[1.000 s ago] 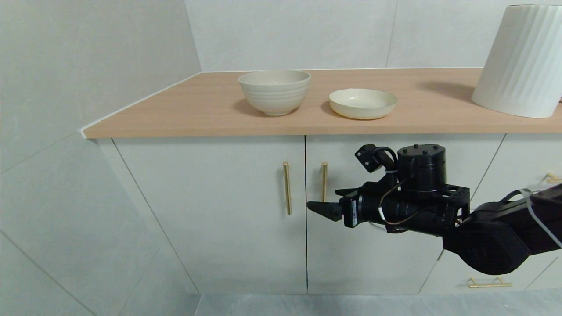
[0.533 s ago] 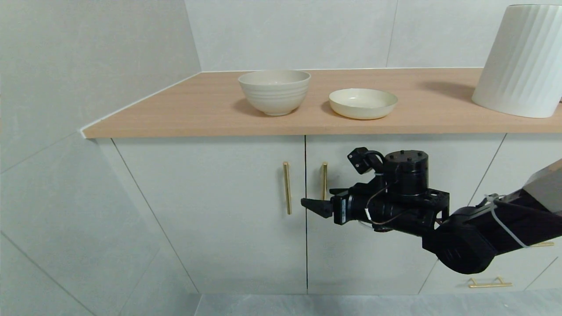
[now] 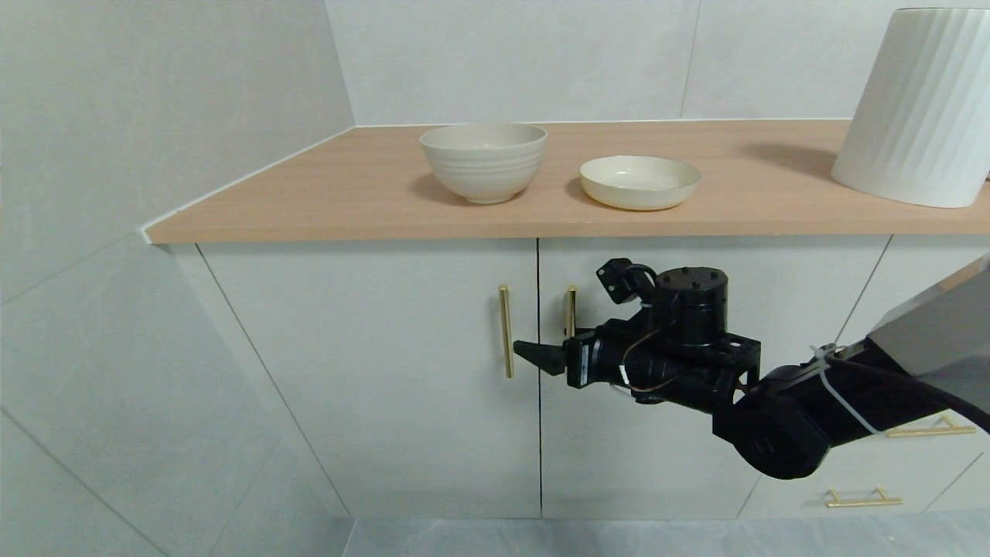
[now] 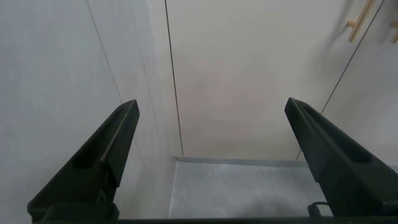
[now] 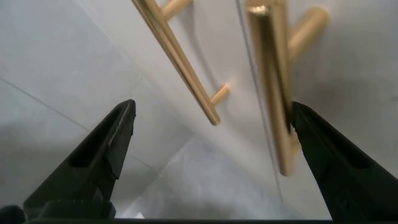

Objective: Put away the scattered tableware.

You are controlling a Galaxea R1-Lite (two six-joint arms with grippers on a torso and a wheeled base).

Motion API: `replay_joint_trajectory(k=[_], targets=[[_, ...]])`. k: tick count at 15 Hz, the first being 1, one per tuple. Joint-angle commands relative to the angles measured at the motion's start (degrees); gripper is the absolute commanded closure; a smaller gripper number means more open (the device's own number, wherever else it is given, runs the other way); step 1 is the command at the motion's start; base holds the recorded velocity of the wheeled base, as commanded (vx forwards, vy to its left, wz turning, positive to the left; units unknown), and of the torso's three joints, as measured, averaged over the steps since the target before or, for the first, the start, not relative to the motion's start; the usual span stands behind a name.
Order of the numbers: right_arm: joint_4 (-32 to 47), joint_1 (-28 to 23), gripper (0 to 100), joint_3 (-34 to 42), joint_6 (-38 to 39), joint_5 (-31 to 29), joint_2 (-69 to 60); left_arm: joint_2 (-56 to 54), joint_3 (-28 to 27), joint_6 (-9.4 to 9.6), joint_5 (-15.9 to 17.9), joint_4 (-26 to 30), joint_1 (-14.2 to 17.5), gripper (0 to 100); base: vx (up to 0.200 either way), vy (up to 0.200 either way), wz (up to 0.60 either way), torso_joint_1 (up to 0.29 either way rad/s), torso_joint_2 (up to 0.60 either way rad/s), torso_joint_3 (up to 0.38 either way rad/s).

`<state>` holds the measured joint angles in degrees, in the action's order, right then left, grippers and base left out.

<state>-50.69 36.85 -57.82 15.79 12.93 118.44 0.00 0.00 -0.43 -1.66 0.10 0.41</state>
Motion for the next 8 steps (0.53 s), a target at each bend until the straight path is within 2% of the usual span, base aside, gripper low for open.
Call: replay_joint_trajectory(k=[1,8], targets=[[-1.0,0.8,0,-0.6,0.6,-0.1,1.2,0.1,0.0,-0.01,0.0,0.0,0.0,0,0.000,0.000,0.00,0.000,0.00,0.000],[-0.6,2.0,0,2.4,5.4,1.0,-3.8,0.1,0.0,-0.01,0.0,0.0,0.0,0,0.000,0.000,0.00,0.000,0.00,0.000]])
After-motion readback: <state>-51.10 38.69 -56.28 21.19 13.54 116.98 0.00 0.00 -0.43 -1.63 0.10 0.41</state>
